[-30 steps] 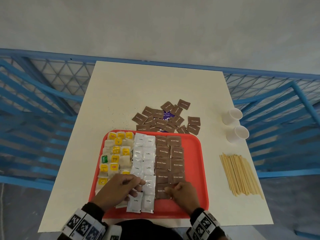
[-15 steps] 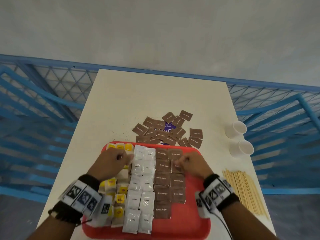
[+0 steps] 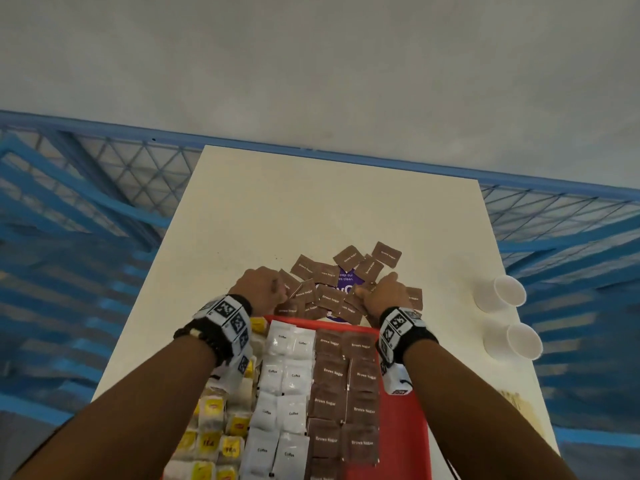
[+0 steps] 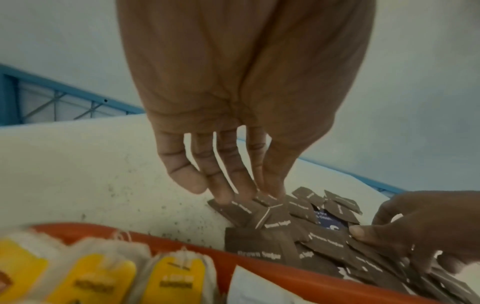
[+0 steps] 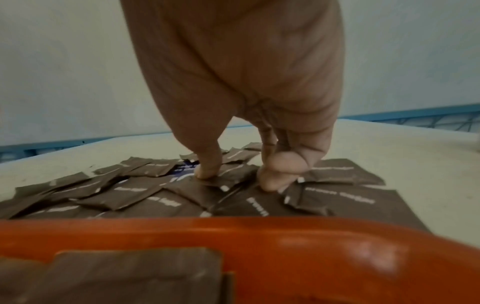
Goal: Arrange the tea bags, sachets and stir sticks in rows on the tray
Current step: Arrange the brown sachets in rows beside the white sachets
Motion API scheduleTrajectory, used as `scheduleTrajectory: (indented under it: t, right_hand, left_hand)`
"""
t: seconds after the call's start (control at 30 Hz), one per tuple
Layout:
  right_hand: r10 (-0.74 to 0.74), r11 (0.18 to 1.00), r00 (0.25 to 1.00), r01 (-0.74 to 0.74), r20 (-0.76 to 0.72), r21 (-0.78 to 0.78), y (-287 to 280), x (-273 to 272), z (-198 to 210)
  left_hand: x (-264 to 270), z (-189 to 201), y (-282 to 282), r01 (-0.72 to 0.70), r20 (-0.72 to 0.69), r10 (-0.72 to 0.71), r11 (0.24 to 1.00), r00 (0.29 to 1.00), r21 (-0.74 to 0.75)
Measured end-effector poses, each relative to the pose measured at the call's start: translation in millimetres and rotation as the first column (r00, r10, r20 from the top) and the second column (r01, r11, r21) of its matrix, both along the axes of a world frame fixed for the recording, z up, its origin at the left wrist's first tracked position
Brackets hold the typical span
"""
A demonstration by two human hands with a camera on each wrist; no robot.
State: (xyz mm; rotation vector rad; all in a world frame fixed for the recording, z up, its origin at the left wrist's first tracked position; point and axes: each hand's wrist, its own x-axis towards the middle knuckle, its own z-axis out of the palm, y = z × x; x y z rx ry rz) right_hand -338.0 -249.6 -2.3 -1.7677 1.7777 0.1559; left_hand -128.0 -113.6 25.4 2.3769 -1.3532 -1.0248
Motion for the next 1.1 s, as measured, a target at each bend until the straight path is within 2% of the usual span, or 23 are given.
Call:
scheduleTrajectory:
  t: [0.1, 0.2, 0.3, 0.37, 0.43, 0.5, 0.57, 0.6, 0.77, 0.87, 0.97, 1.1]
  right_hand:
    - [-0.13, 0.991, 0.984, 0.124, 0.125, 0.051, 1.8, 6.7, -12.2]
    - [-0.196, 0.98, 0.939, 0.194, 0.283, 0.035, -3.3, -2.4, -13.1]
    - [-0.247, 0.968, 0.882, 0.239, 0.401, 0.07, -12.4, -18.4, -6.1]
    - [-0.214, 0.975, 0.867, 0.163, 0.449, 0.151, -15.5, -21.4, -1.6]
    - [0.006, 0.986, 0.924, -0.069, 0.383, 0.152, -12.9, -15.2, 2.1]
    - [0.26, 0.952, 0.935, -0.289, 0.242, 0.097, -4.6, -4.5, 5.3]
    - [0.4, 0.914, 0.909, -0.405, 0.116, 0.026, 3.1, 4.2, 4.4]
    - [0.425, 0.904, 0.901, -0.427, 0.086, 0.008, 5.1, 6.6, 2.1]
    - [0.352, 0.928, 0.932, -0.36, 0.085, 0.095, -1.2, 4.9, -6.9]
    - [0.416, 0.898, 0.907, -0.42, 0.062, 0.133, -3.3, 3.4, -7.8]
    - [0.398, 0.909, 0.913, -0.406, 0.088, 0.098, -6.7, 0.2, -5.0]
    - [0.305, 0.951, 0.937, -0.31, 0.171, 0.0, -13.2, -3.3, 11.9]
  left_hand:
    - [-0.8, -13.0, -13.0, -0.077, 0.0, 0.077, 0.997, 0.997, -0.009]
    - [-0.5, -24.6, -22.0, -0.122, 0.046, 0.123, 0.992, 0.991, -0.026]
    - [0.7, -34.2, -27.0, -0.069, 0.14, 0.064, 0.997, 0.988, 0.034]
    - [2.5, -38.1, -29.1, 0.015, 0.219, -0.03, 0.998, 0.975, 0.066]
    - [4.3, -39.0, -30.9, 0.093, 0.277, -0.117, 0.991, 0.954, 0.098]
    - [5.3, -39.7, -32.4, 0.134, 0.305, -0.169, 0.982, 0.937, 0.132]
    - [5.5, -38.8, -32.9, 0.152, 0.317, -0.201, 0.973, 0.927, 0.172]
    - [5.7, -37.9, -32.8, 0.157, 0.32, -0.209, 0.971, 0.924, 0.182]
    - [11.0, -40.1, -34.0, 0.175, 0.291, -0.222, 0.968, 0.931, 0.178]
    - [14.5, -38.6, -34.1, 0.129, 0.23, -0.171, 0.974, 0.958, 0.187]
    - [21.9, -38.3, -33.2, 0.055, 0.171, -0.085, 0.983, 0.982, 0.173]
    - [40.0, -30.8, -31.0, 0.007, 0.09, -0.019, 0.991, 0.996, 0.136]
